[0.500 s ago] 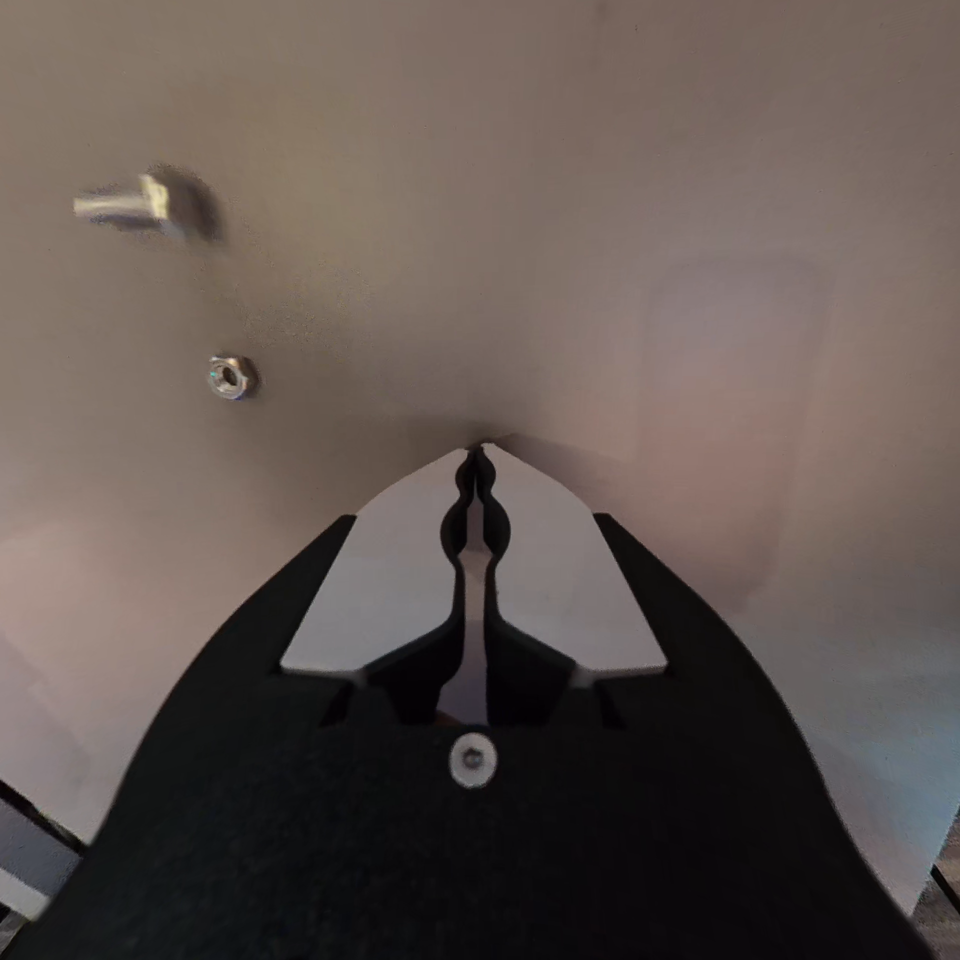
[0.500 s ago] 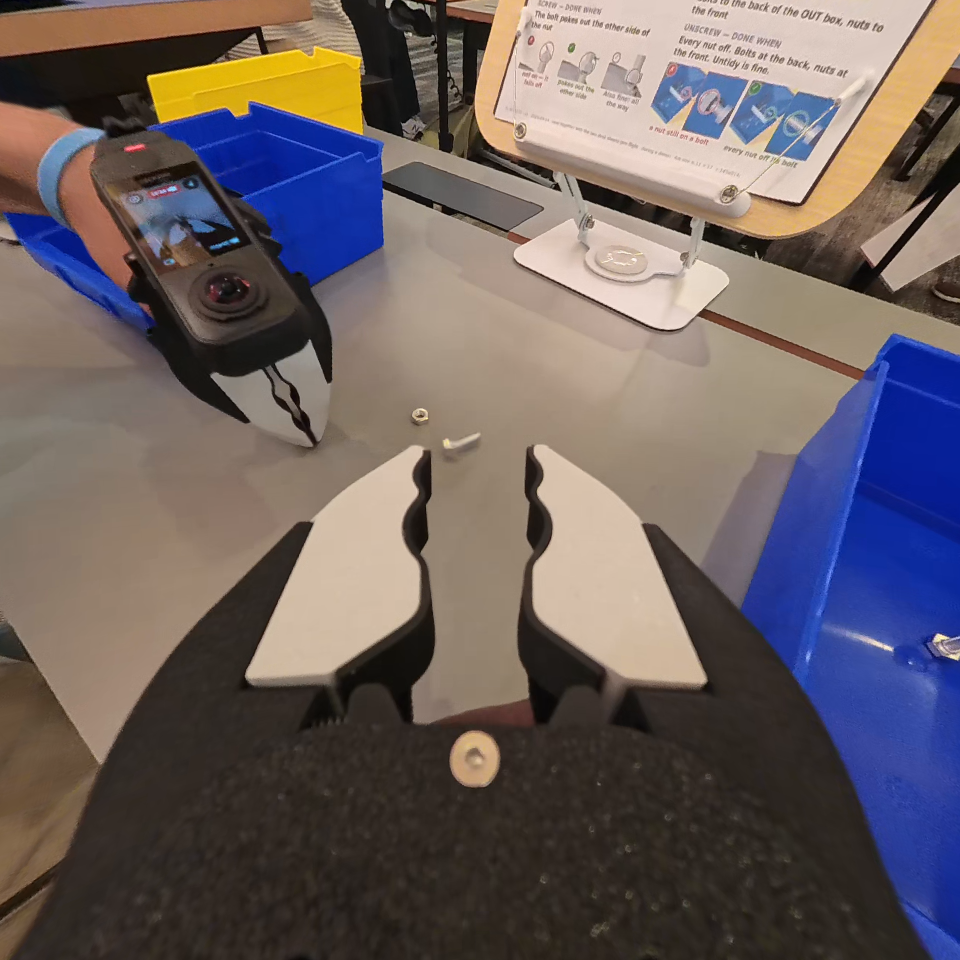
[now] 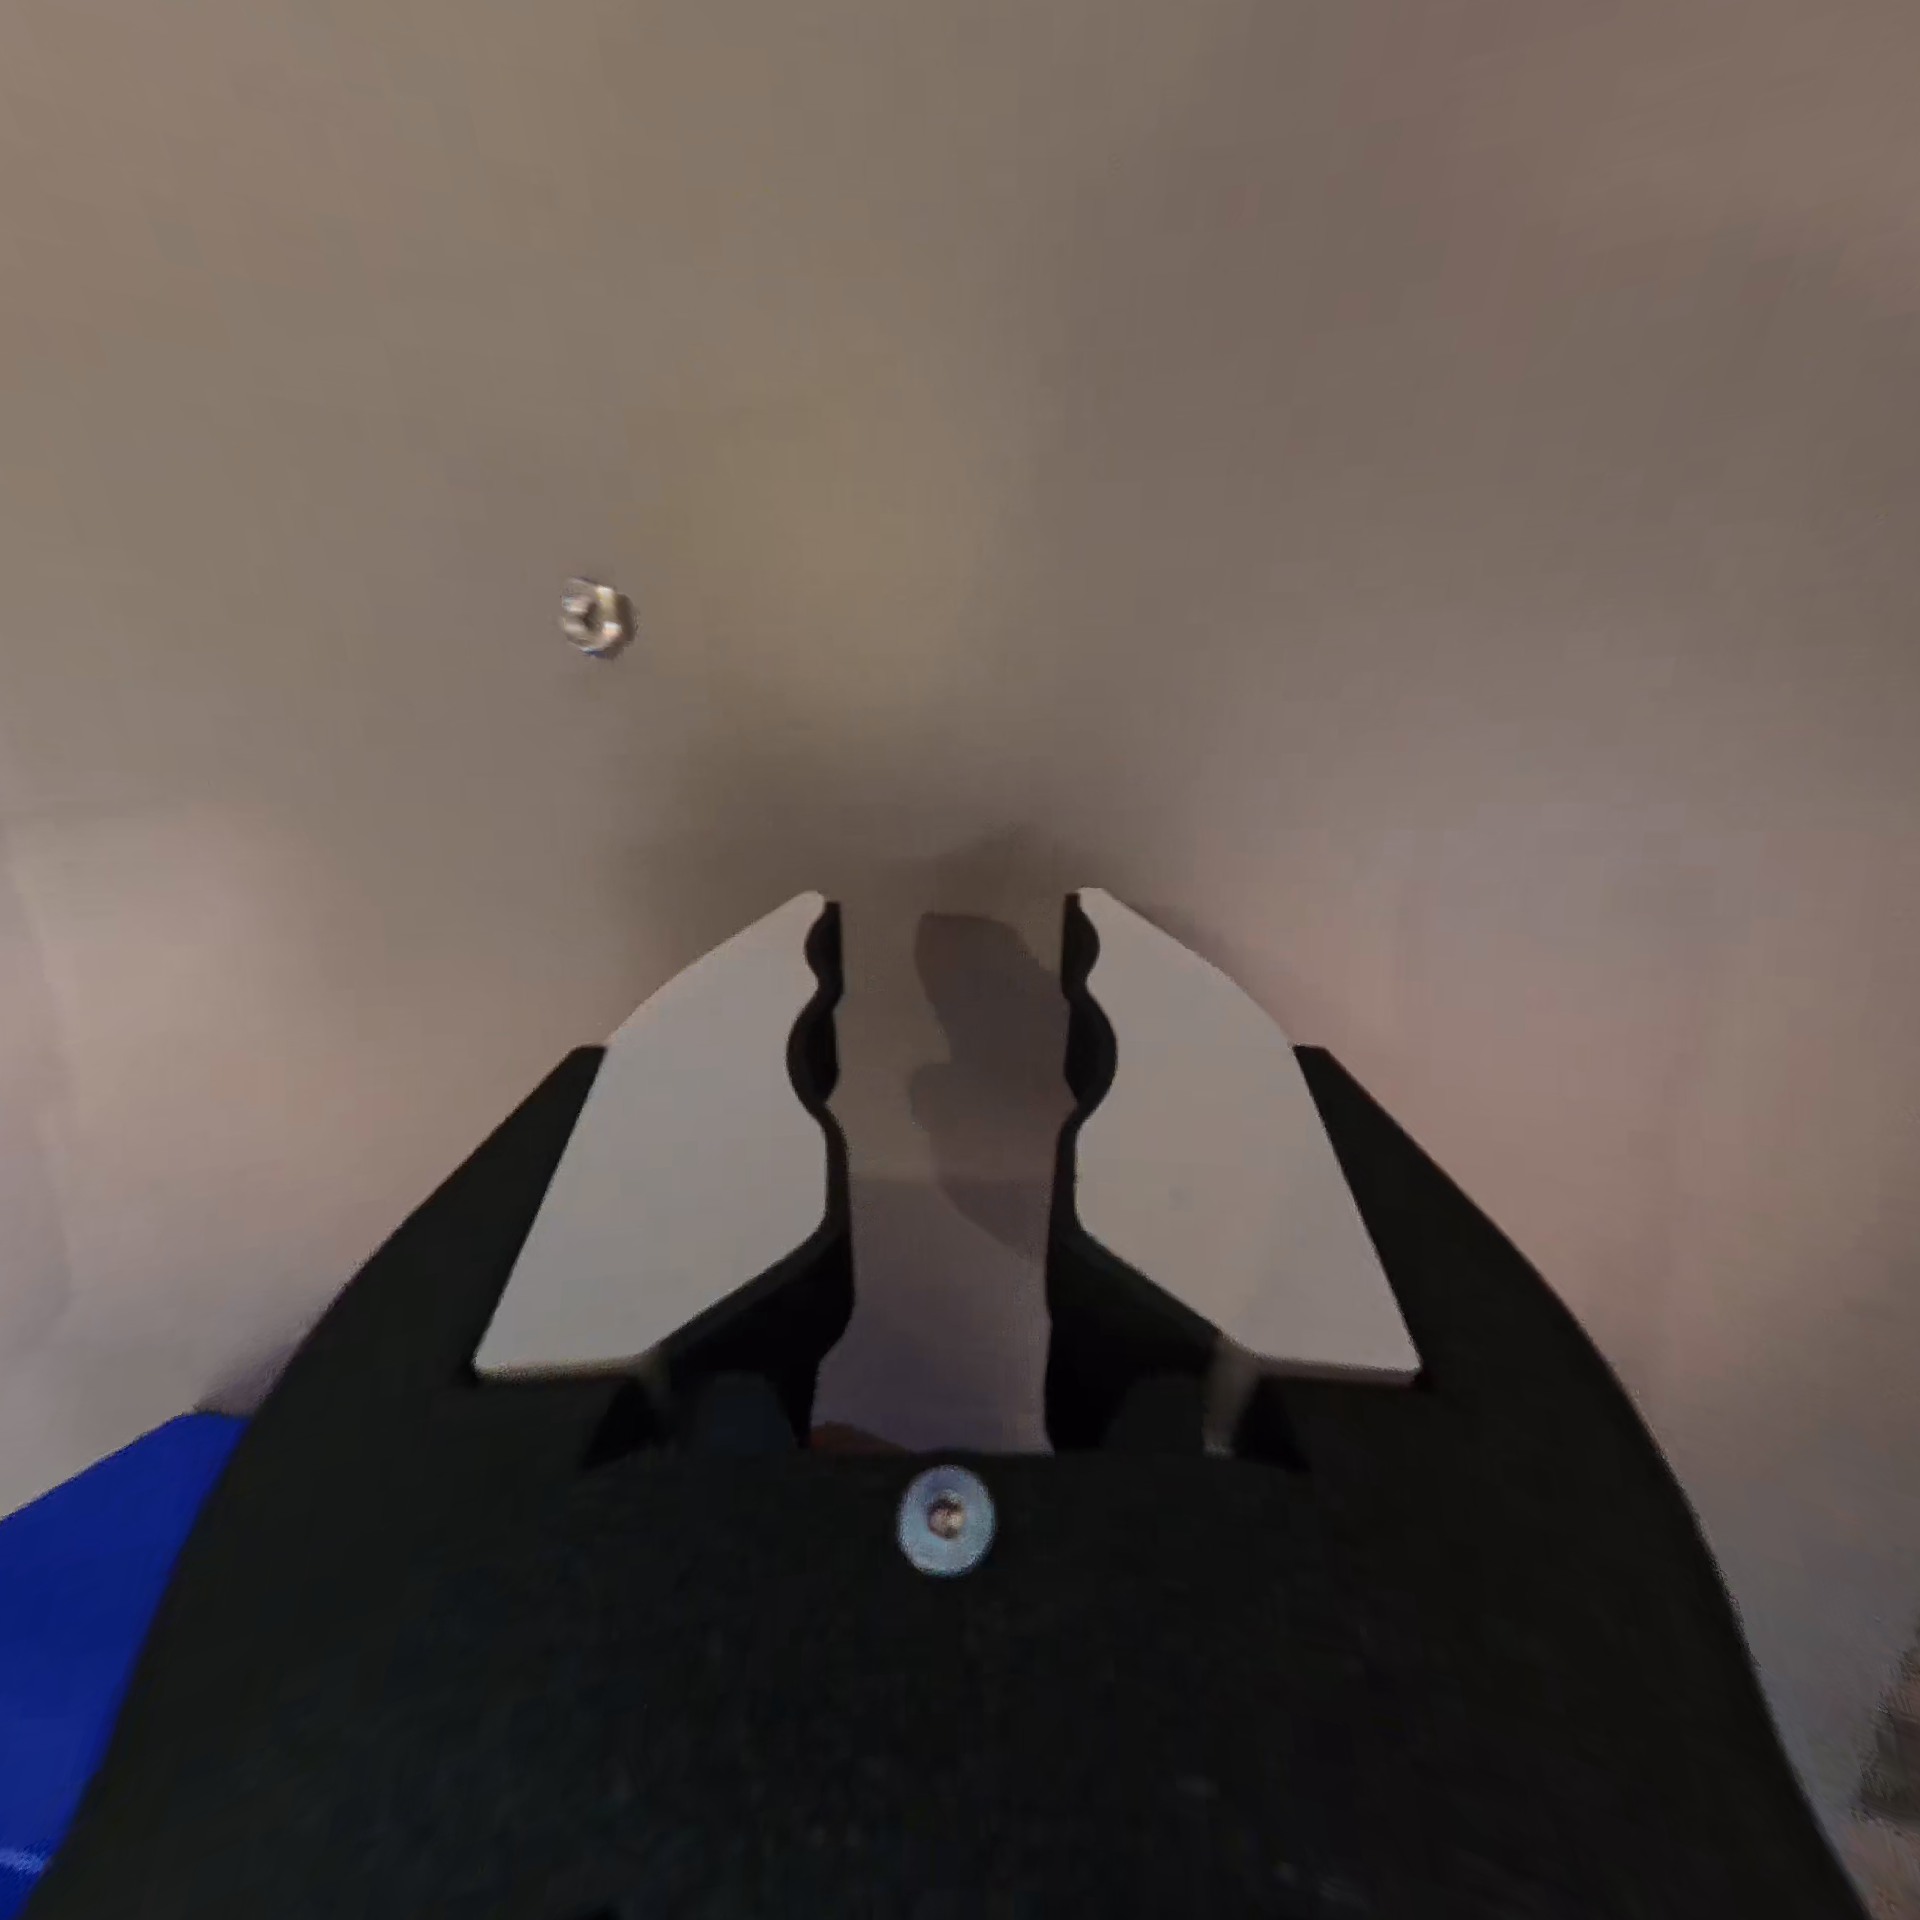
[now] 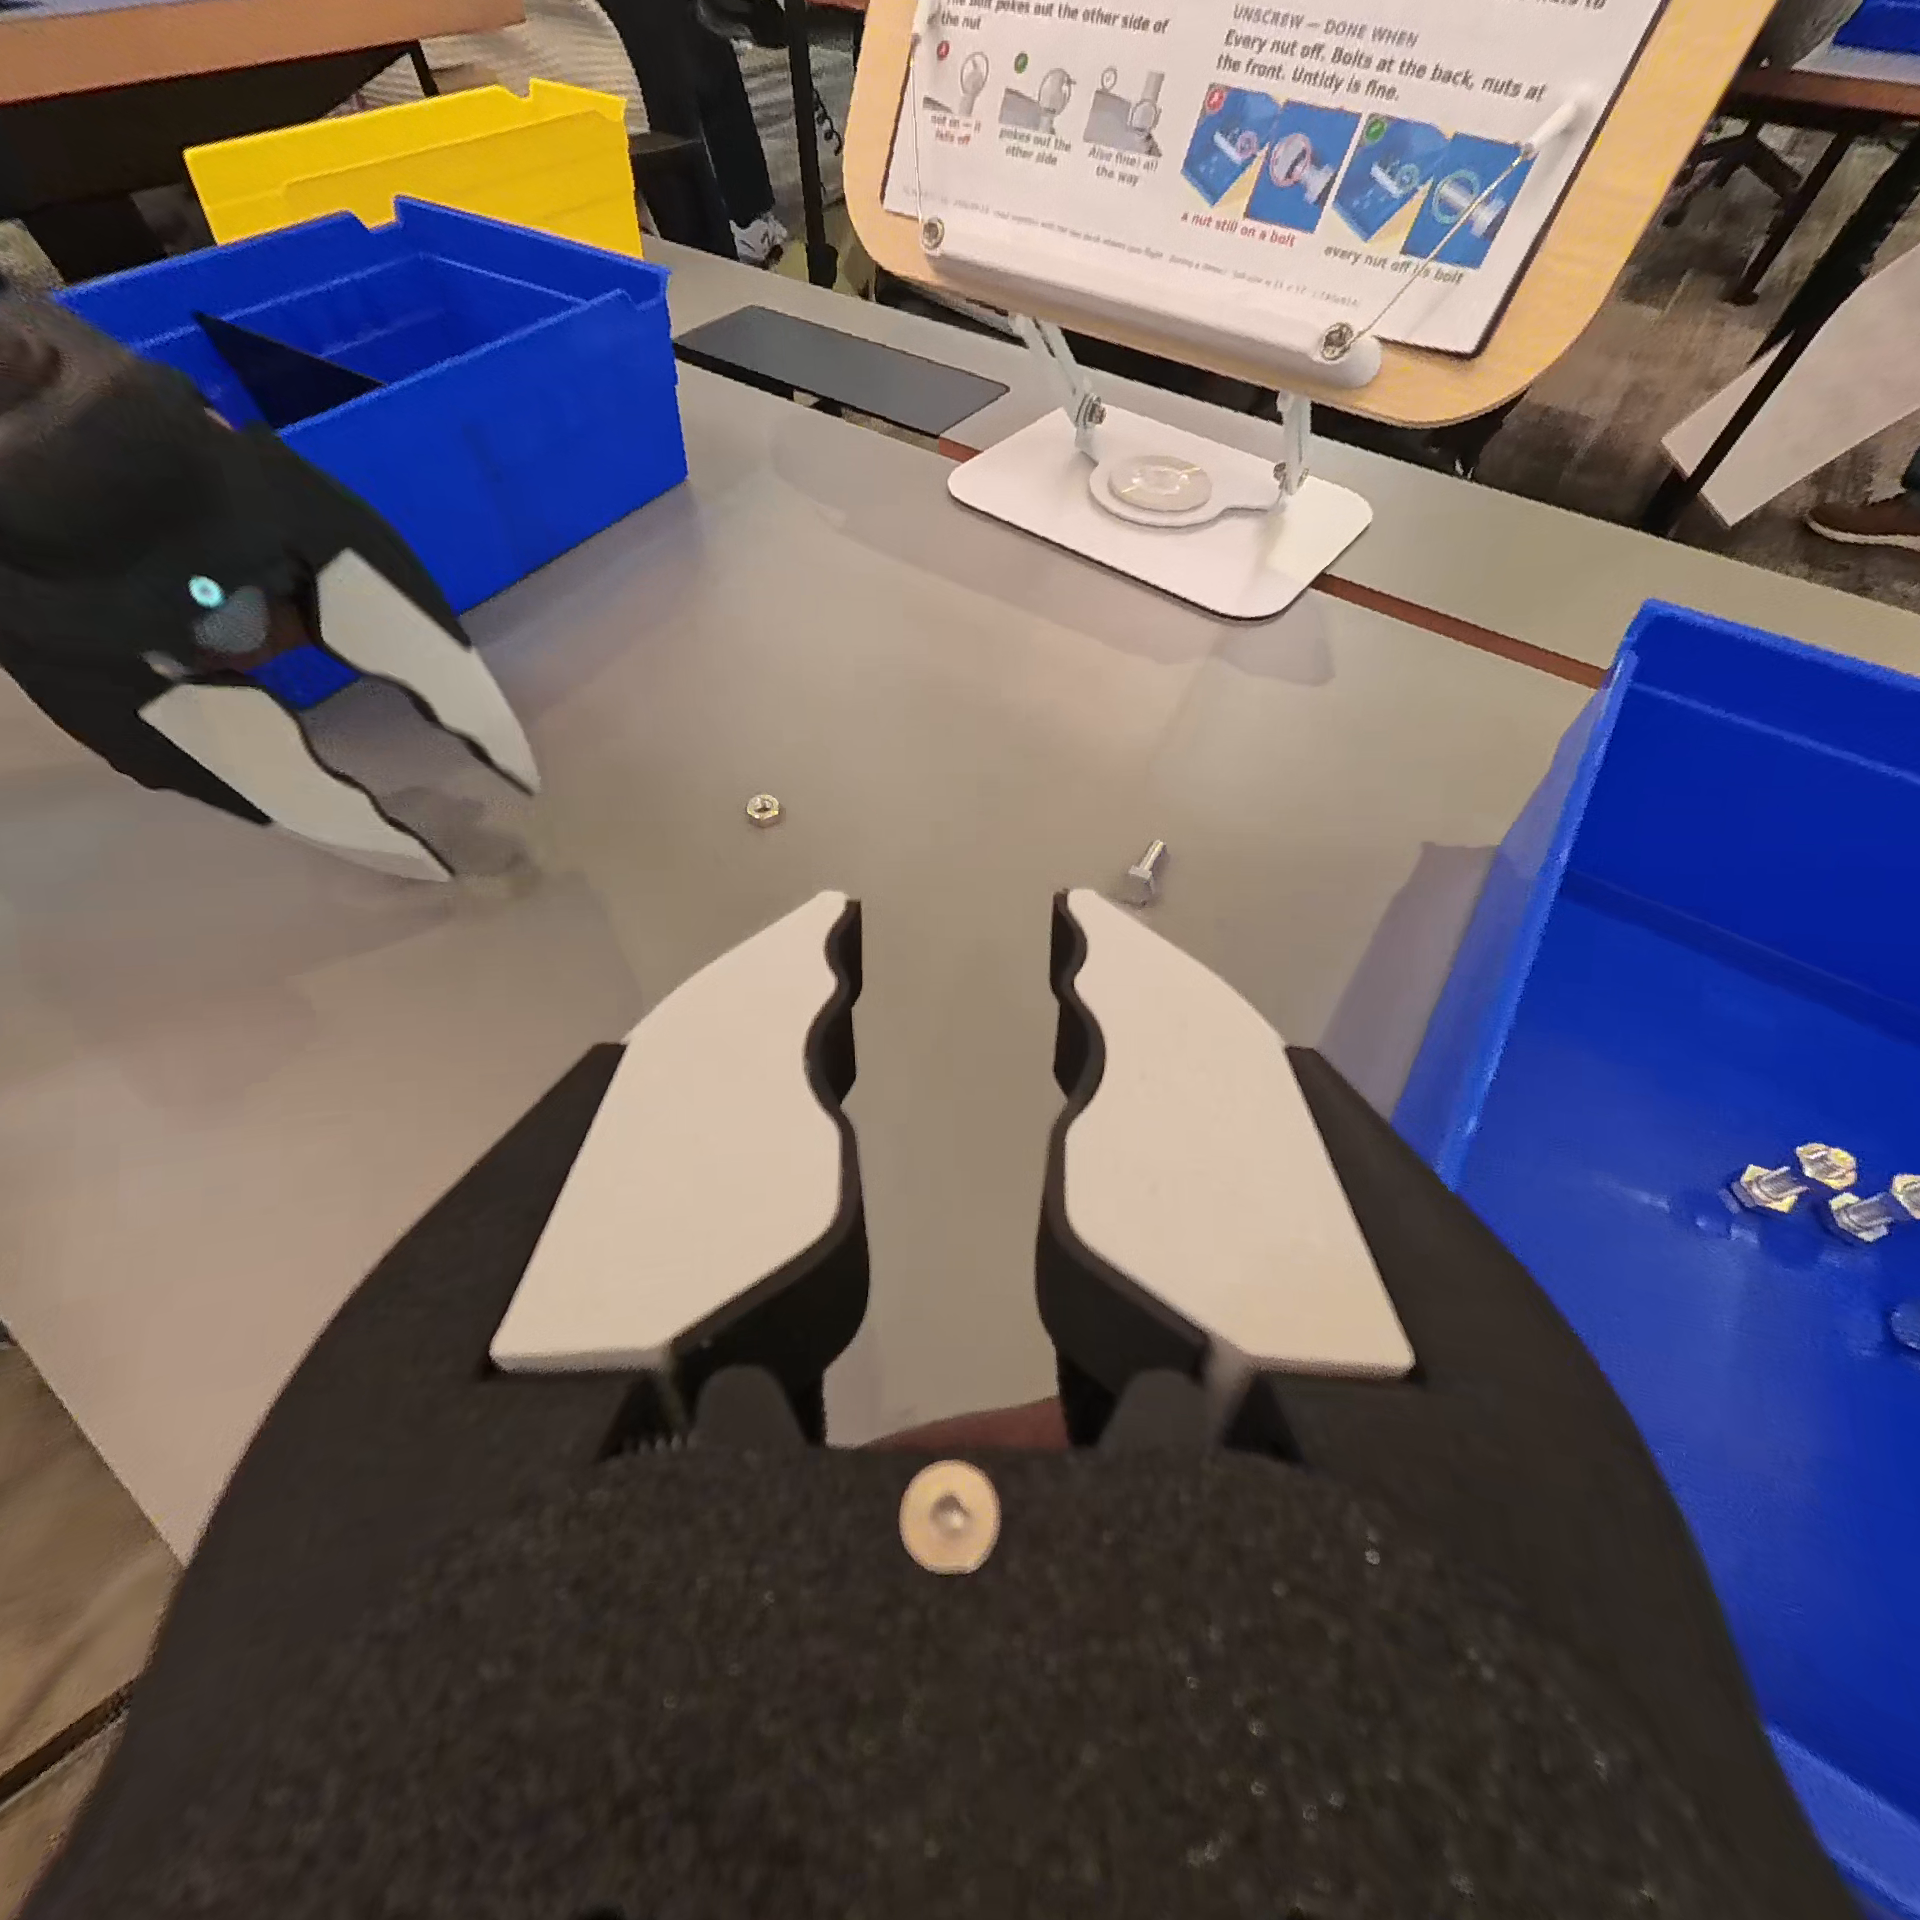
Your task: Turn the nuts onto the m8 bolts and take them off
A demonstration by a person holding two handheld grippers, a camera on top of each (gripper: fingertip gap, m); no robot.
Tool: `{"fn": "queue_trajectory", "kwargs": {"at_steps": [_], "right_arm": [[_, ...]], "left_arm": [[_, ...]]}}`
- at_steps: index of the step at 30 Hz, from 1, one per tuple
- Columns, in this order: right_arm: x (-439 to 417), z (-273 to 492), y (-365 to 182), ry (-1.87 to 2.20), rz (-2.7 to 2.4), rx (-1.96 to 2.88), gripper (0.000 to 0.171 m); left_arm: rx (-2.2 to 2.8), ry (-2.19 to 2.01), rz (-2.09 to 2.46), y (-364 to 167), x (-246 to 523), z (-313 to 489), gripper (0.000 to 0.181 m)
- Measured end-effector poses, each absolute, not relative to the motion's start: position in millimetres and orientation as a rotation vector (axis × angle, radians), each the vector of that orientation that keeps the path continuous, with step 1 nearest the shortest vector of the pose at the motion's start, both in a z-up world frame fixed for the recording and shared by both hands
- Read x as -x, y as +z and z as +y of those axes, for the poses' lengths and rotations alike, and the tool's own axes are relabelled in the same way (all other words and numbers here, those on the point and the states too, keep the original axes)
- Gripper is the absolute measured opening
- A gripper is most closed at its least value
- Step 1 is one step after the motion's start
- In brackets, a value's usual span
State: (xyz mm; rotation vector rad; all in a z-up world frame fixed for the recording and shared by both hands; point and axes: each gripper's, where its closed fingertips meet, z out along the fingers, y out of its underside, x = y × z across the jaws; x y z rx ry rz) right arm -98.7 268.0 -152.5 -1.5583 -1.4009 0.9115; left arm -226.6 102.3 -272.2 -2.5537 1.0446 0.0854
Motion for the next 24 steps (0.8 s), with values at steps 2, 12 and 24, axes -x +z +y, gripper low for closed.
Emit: {"fn": "queue_trajectory", "kwargs": {"at_steps": [2, 12, 24], "right_arm": [[100.5, 266.1, -156.5, 0.9, -1.414, 1.564, 0.034], [108.3, 273.3, -183.1, 0.759, -1.342, 1.689, 0.043], [136.6, 280.9, -219.9, 0.595, -1.348, 1.751, 0.047]], "left_arm": [[2.526, 0.087, 0.928, -262.6, 231.0, 111.0, 0.05], [1.956, 0.241, -0.118, -206.3, 257.1, 123.7, 0.077], [1.775, 0.357, -0.446, -203.2, 283.7, 80.4, 0.075]]}}
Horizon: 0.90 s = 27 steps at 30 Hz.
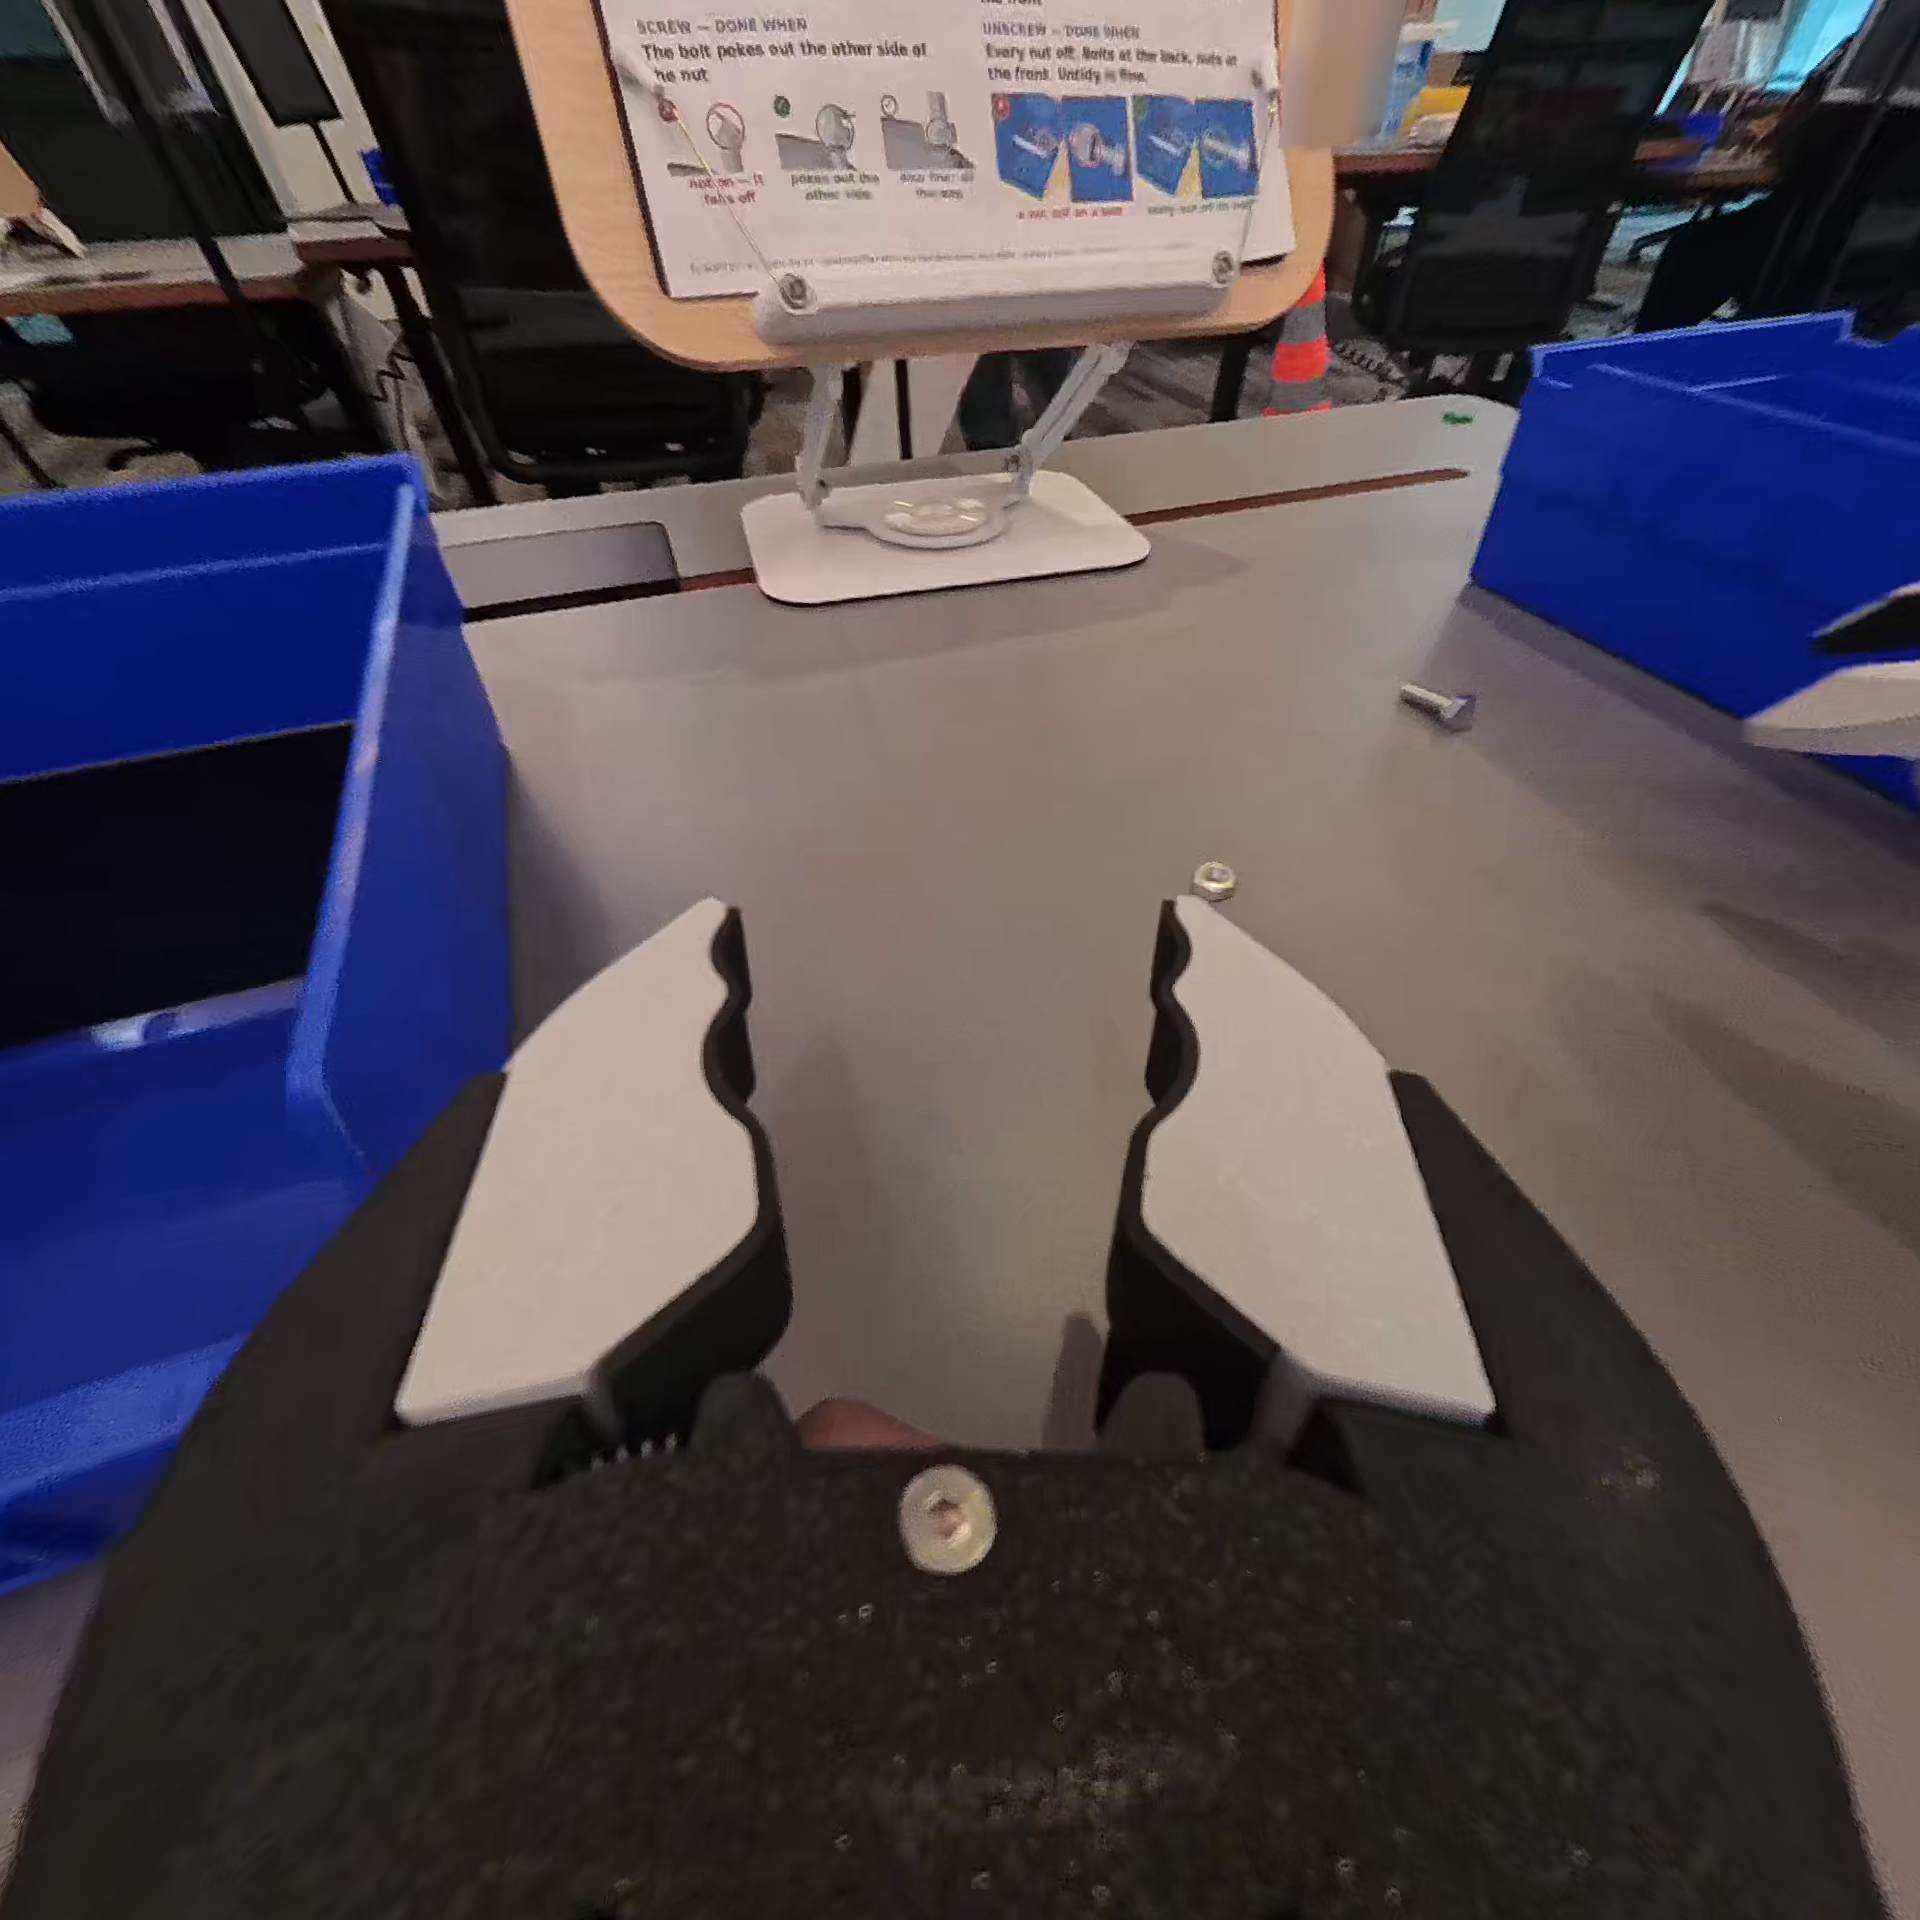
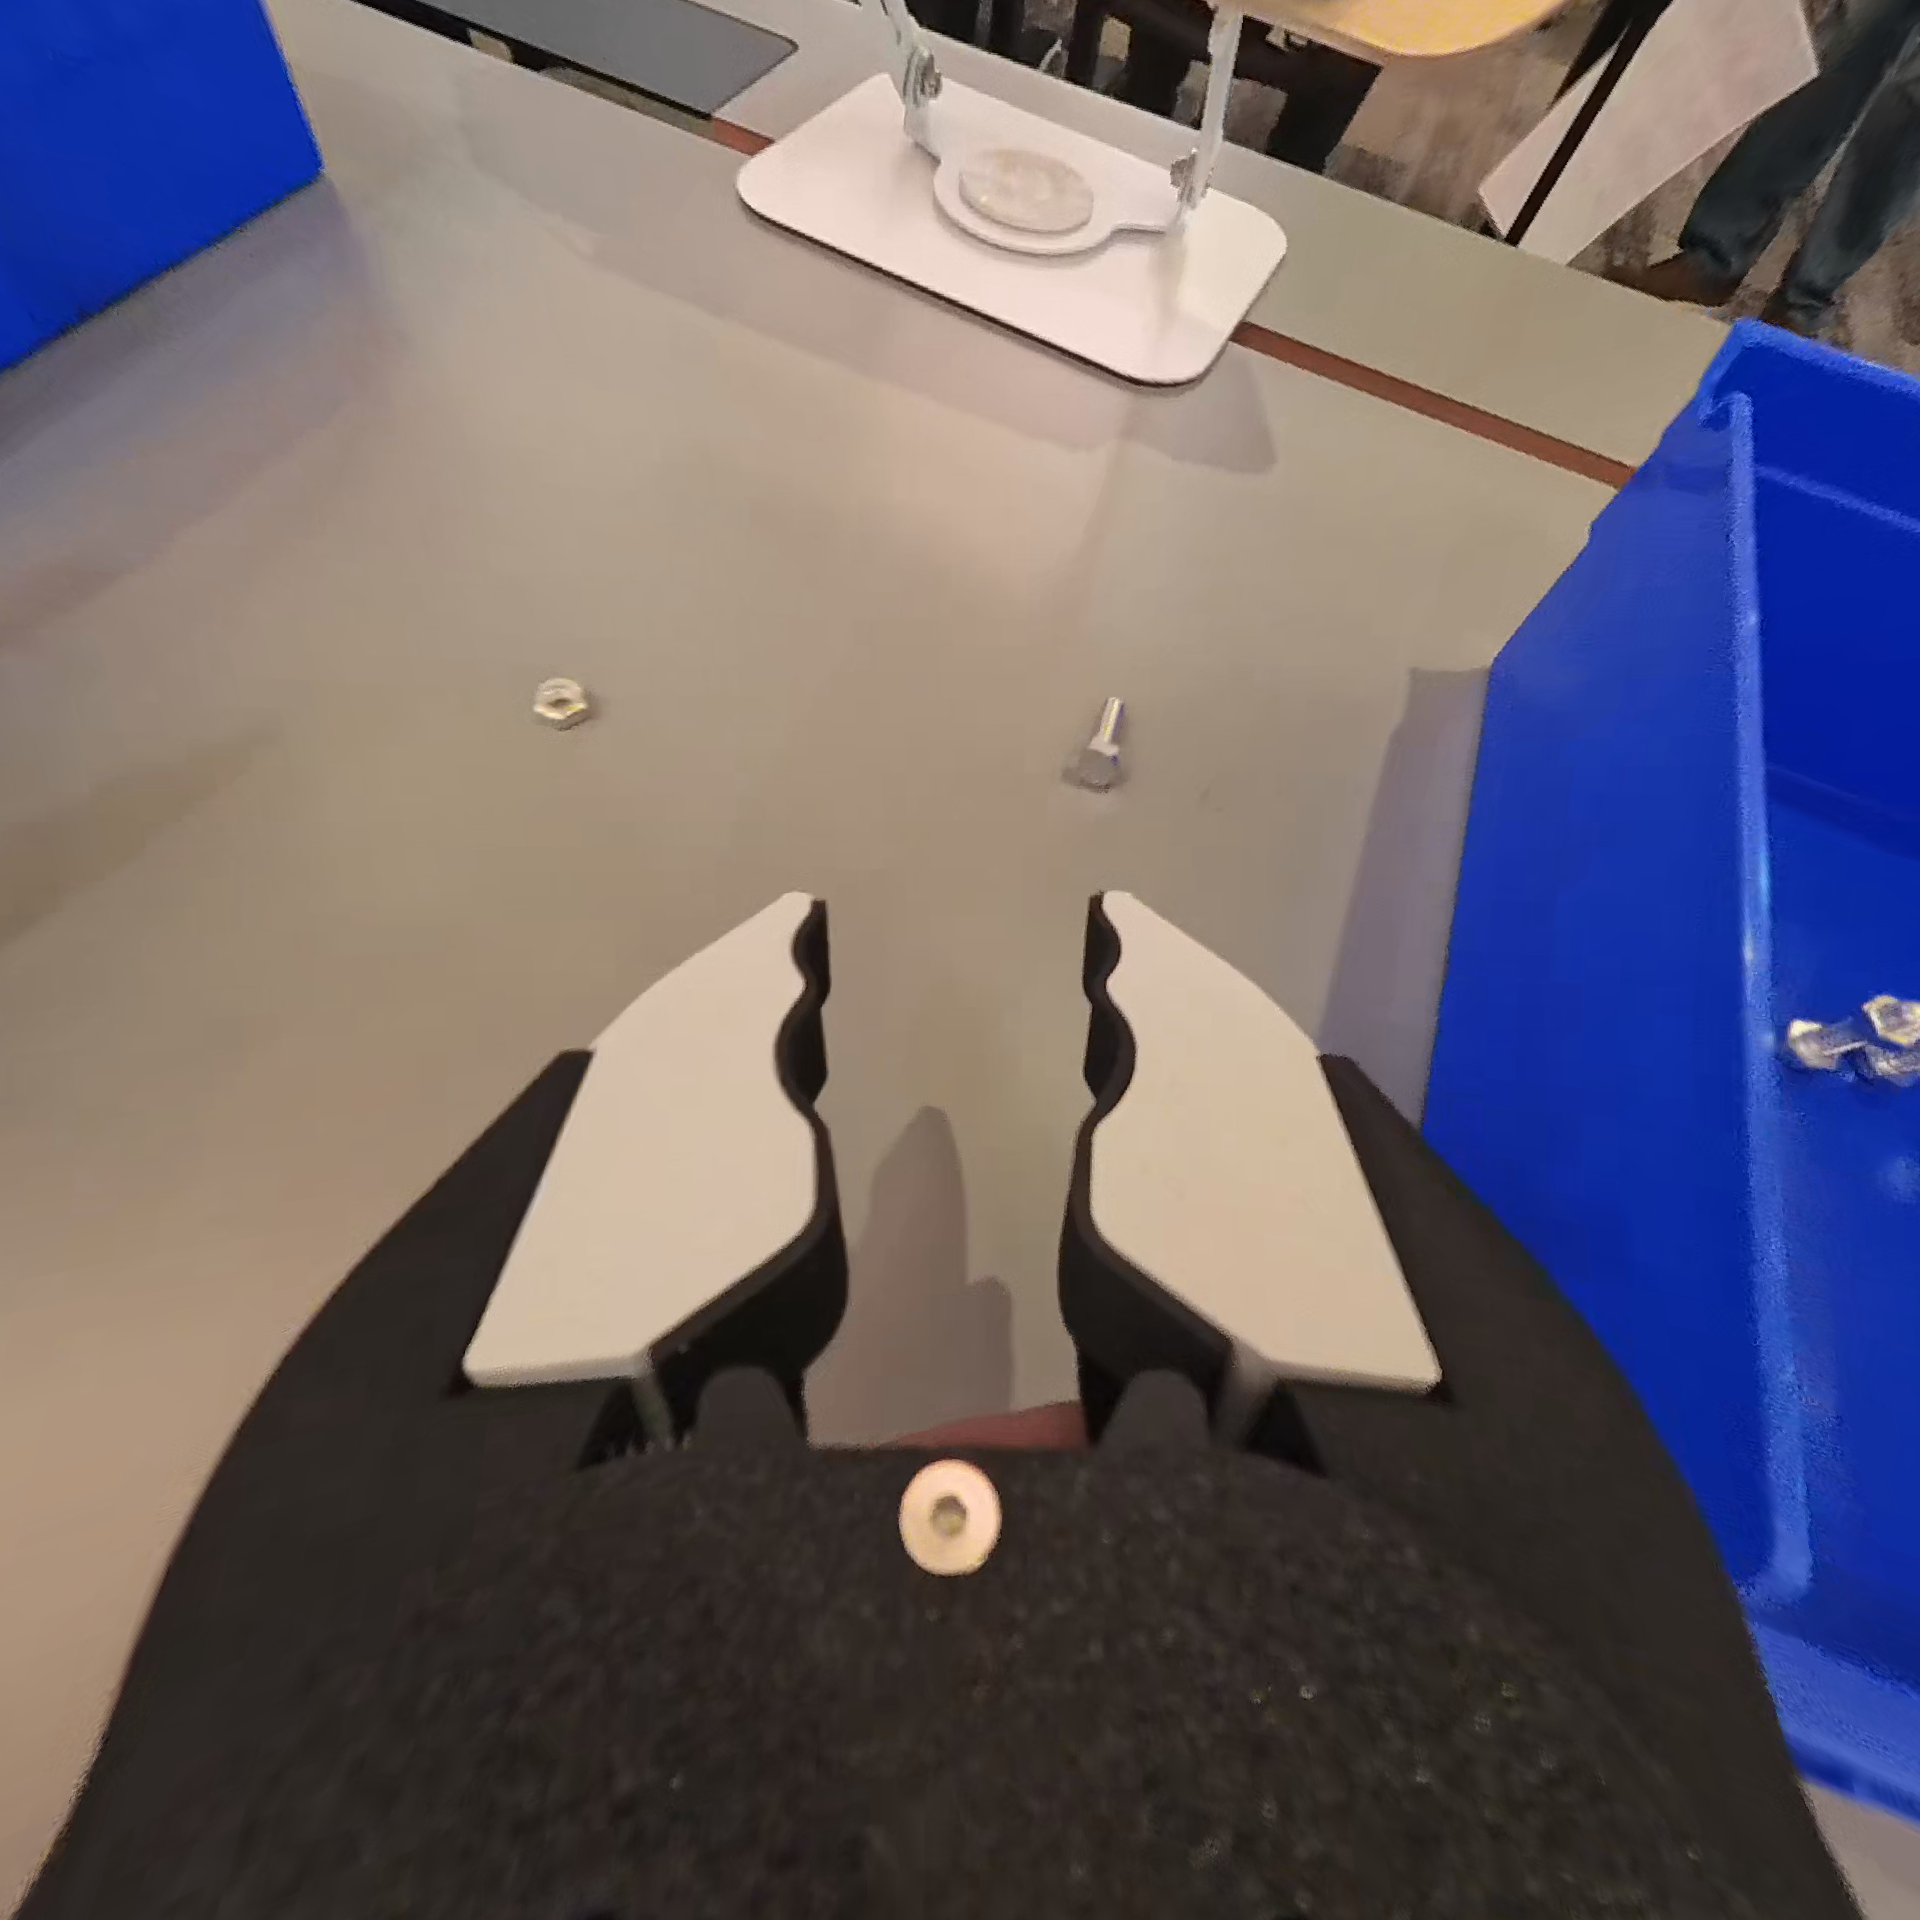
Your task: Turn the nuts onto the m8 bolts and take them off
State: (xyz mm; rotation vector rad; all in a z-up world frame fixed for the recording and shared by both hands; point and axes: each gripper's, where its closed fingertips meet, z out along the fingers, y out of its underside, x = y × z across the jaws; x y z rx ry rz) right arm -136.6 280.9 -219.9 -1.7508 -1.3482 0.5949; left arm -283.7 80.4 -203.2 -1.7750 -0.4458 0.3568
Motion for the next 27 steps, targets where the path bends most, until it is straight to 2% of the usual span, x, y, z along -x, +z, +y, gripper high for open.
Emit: {"fn": "queue_trajectory", "kwargs": {"at_steps": [7, 13, 17, 19, 23, 27], "right_arm": [[187.7, 341.1, -259.8, 0.38, -1.418, 1.869, 0.045], [197.6, 358.4, -284.2, 0.361, -1.456, 1.97, 0.034], [199.4, 359.9, -286.9, 0.383, -1.469, 1.971, 0.016], [199.0, 360.1, -286.4, 0.367, -1.482, 1.949, 0.016], [196.0, 336.8, -266.8, 0.448, -1.503, 1.856, 0.015], [186.4, 270.3, -242.5, 0.586, -1.615, 1.719, 0.015]], "left_arm": [[1.797, 0.339, -0.364, -205.9, 267.6, 83.6, 0.071], [1.801, 0.308, -0.3, -202.4, 252.6, 86.8, 0.069], [1.805, 0.276, -0.3, -204.1, 251.5, 88.0, 0.068], [1.807, 0.274, -0.302, -204.3, 254.6, 87.9, 0.068], [1.811, 0.299, -0.328, -203.4, 270.1, 82.2, 0.067], [1.824, 0.327, -0.357, -204.0, 286.6, 74.7, 0.067]]}}
